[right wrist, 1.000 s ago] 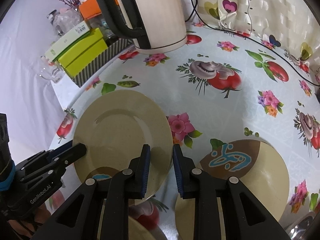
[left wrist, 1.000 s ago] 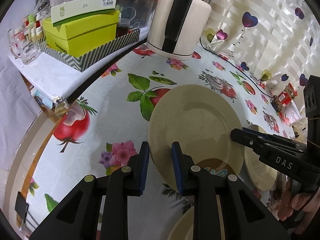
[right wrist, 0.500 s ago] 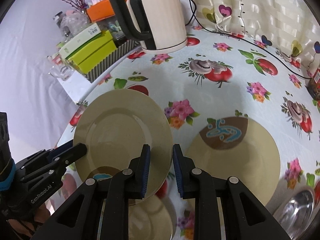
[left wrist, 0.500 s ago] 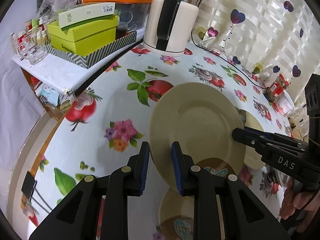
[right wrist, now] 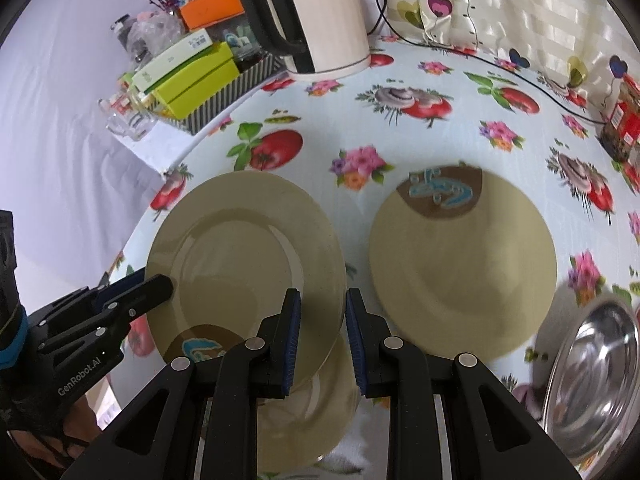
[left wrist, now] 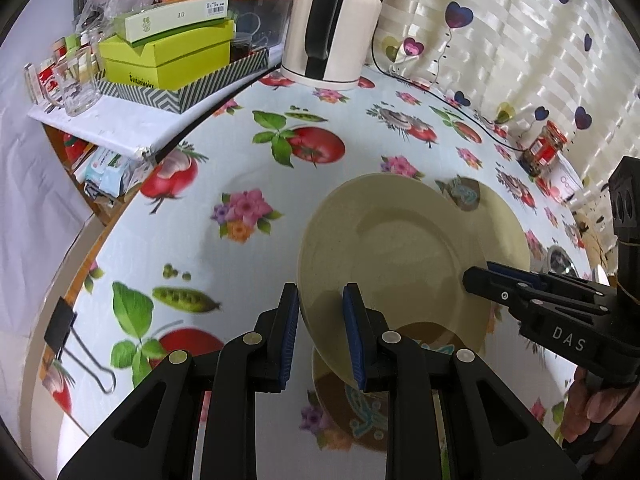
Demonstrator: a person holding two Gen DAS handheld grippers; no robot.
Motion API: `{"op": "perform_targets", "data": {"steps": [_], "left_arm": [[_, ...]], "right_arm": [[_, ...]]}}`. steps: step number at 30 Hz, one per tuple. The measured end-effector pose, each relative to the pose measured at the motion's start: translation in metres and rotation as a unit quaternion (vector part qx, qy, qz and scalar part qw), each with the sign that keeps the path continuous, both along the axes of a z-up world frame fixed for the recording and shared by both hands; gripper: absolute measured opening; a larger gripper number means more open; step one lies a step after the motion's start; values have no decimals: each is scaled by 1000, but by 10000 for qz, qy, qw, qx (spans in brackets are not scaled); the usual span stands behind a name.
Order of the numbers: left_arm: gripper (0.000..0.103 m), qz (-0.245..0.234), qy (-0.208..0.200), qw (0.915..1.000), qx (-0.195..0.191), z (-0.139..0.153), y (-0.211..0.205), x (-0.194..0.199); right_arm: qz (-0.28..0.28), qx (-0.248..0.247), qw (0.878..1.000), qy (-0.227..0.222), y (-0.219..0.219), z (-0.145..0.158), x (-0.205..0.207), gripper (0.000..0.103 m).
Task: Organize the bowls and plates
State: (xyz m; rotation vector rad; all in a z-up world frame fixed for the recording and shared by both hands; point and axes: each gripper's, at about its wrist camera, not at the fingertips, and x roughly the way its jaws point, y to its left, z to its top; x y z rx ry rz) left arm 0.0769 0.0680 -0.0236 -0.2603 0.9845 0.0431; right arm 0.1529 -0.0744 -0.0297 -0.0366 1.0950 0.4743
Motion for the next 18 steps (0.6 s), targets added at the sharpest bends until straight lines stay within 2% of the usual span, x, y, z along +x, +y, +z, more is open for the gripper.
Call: {"op": "perform_targets", "data": {"steps": [18], "left_arm": [[24,-162,175,9997,-22,-14,-12,-28]], "right_arm": [[-12,-198,9997,116,-8,-13,-39,23]]}}
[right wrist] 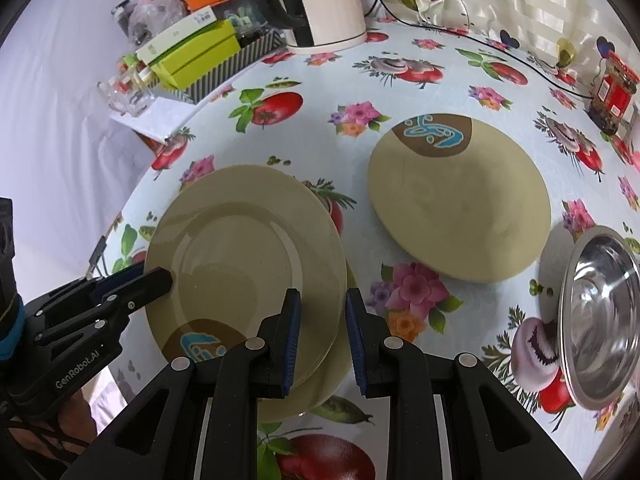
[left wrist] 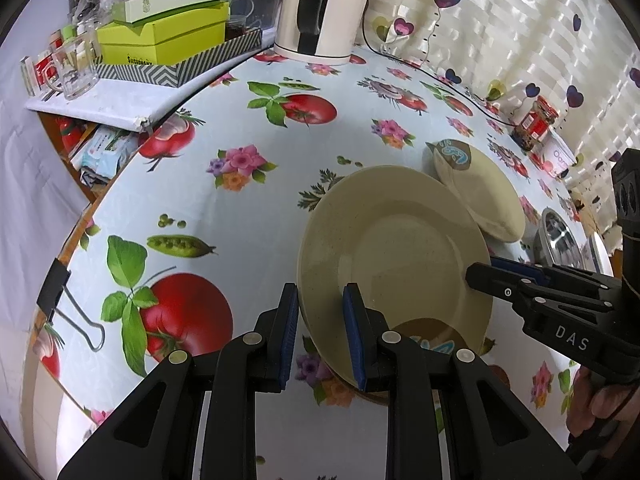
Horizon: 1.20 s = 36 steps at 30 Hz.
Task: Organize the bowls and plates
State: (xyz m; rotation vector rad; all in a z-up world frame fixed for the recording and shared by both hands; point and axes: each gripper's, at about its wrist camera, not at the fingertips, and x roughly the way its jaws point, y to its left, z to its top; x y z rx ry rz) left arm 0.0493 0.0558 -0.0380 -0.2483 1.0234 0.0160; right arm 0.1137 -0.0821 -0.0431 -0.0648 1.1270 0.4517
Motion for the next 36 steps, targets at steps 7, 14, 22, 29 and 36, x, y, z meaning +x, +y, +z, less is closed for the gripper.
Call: {"op": "perform_targets", "data": {"steps": [7,14,22,29,36], "left_arm": [[24,-74,108,9999,17,-7,-5,-2],[24,-103,143,9998,41,-10,-8,-3],[24,-148,132,9996,210,-11,-12,-3],[24,-147,75,9995,255,-9,-13,-3],[24,-120,36,9994,332,-9,-15,-3]], "right_arm": [[-25,-118,9999,8,-2,-5,-6,23],[-25,-193,9998,17,-4,-8,-7,23],[27,-253,9997,-21,-4,-11,-7,25],[58,-206,9998,-45,-7,-12,-9,26],[108,-119,9997,-186,-9,-12,-15,26]]}}
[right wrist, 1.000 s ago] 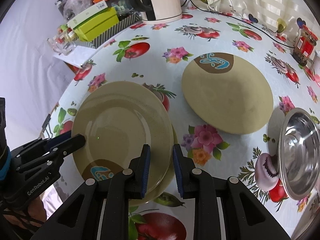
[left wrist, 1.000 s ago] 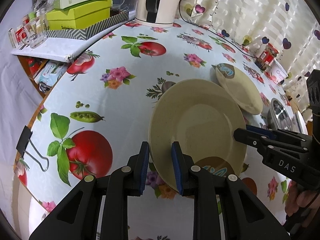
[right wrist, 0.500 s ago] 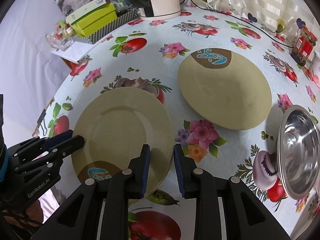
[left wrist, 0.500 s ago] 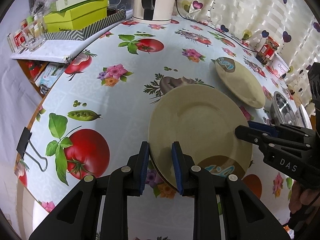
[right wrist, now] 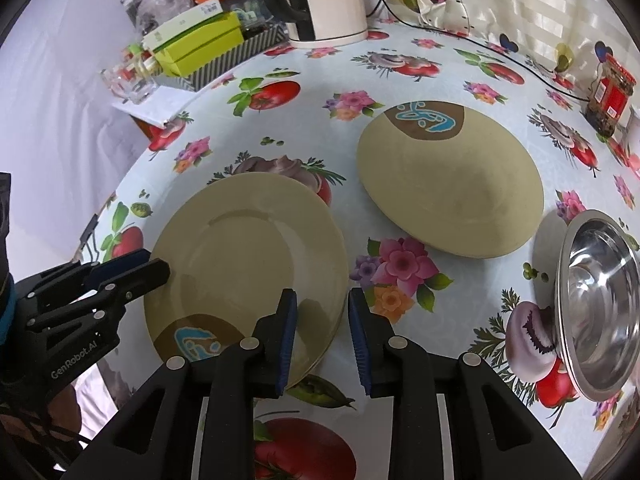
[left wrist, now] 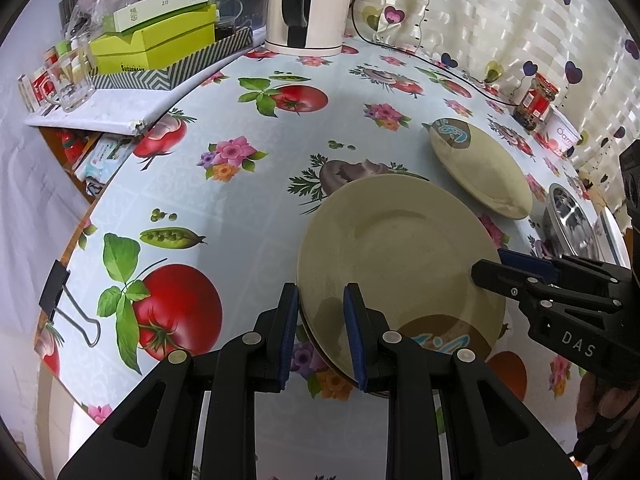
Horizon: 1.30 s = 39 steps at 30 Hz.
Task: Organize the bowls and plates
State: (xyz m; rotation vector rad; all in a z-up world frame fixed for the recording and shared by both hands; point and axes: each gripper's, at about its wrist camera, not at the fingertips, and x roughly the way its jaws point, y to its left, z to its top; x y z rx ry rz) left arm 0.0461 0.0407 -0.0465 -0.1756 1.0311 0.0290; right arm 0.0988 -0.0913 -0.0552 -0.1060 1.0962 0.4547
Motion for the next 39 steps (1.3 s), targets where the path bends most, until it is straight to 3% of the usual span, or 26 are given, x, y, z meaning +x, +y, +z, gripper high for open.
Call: {"op": "perform_targets", "data": {"steps": [30,39], "left_arm": [[24,-197,-194,9993,-249,7,1,-9],[24,-224,-436,9986,-208,26,0,-12]], "right_arm": [[7,-18,9999,-105,-1,3,-15,23],[-204,129,9995,-205,-15,17,-15,23]]}}
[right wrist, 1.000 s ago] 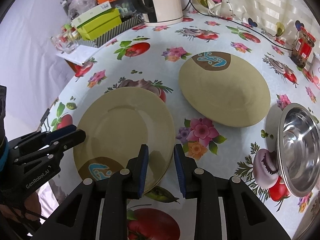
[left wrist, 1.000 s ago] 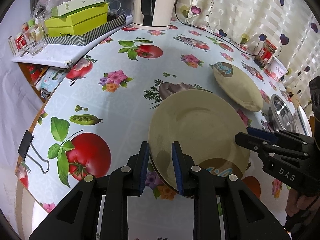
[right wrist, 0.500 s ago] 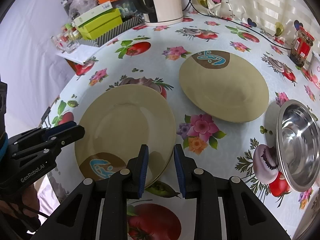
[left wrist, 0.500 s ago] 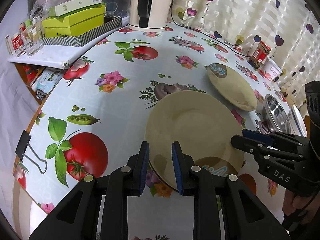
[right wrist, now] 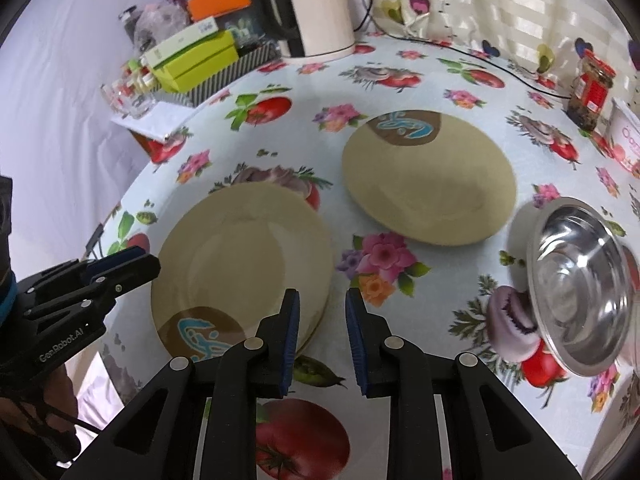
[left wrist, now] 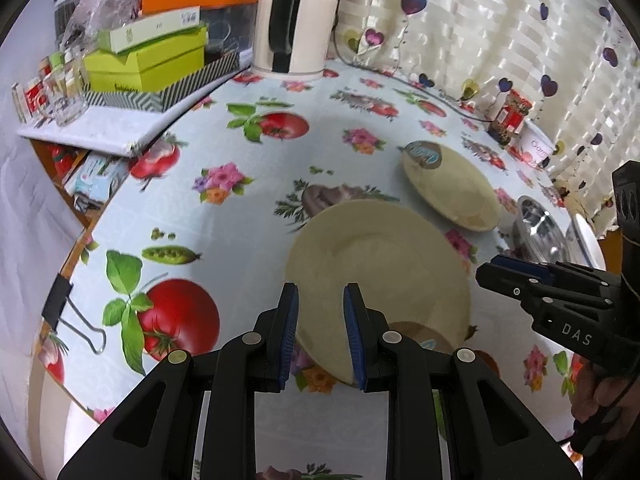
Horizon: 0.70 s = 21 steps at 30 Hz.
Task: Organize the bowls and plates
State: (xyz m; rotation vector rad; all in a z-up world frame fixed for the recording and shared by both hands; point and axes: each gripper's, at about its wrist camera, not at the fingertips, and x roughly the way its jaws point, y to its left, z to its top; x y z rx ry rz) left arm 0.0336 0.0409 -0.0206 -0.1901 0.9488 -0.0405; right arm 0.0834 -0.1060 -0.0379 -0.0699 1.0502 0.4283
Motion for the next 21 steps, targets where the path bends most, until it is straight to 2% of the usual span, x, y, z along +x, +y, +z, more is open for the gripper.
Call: {"op": "perform_targets", "data": {"steps": [8,21], "left_arm": [[24,-189,-190,9996,-32,17,-12,6],[24,-432,-303,9985,-177,33,-32,21]], "right_arm": [[-134,116,9994,-306,-15,28,-7,25],[-362,248,9980,-449,-41,48,-2,28]]}}
